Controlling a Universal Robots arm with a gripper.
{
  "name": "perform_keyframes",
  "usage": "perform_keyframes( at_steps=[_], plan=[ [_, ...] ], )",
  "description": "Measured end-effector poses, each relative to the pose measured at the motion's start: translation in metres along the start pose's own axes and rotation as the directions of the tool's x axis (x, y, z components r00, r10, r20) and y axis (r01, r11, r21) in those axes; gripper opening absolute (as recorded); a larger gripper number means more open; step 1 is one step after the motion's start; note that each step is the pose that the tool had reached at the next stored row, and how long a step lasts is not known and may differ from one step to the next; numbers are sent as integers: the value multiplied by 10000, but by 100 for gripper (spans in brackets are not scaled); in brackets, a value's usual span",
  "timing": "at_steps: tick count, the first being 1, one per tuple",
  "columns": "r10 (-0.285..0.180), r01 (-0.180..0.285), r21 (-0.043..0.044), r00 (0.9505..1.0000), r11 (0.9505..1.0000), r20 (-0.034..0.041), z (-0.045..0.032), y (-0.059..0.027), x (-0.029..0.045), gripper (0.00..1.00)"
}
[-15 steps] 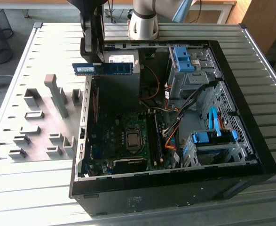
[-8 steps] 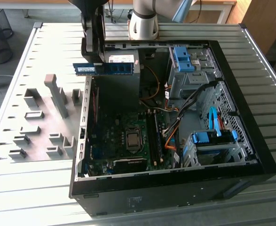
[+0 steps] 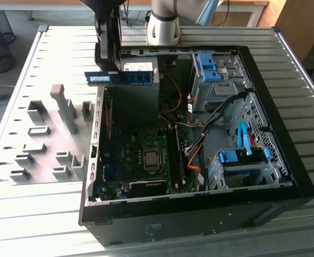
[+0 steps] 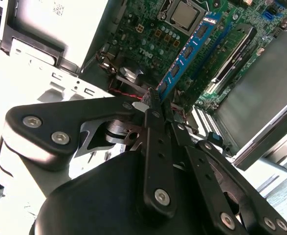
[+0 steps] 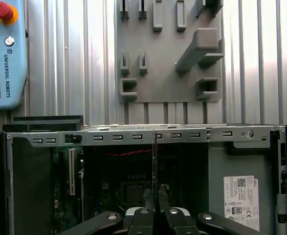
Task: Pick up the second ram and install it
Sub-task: 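Pick up the second ram and move it above second insertion slot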
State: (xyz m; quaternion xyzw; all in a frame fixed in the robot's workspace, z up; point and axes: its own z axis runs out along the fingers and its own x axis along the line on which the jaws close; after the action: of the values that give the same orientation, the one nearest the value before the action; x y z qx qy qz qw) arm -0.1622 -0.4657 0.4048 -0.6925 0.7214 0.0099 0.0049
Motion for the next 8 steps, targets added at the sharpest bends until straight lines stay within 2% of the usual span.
perform_keyframes(
  at_steps=[8],
  plan=[
    [0,0,0,10000,10000,-1,0,-43,-2,14]
  ],
)
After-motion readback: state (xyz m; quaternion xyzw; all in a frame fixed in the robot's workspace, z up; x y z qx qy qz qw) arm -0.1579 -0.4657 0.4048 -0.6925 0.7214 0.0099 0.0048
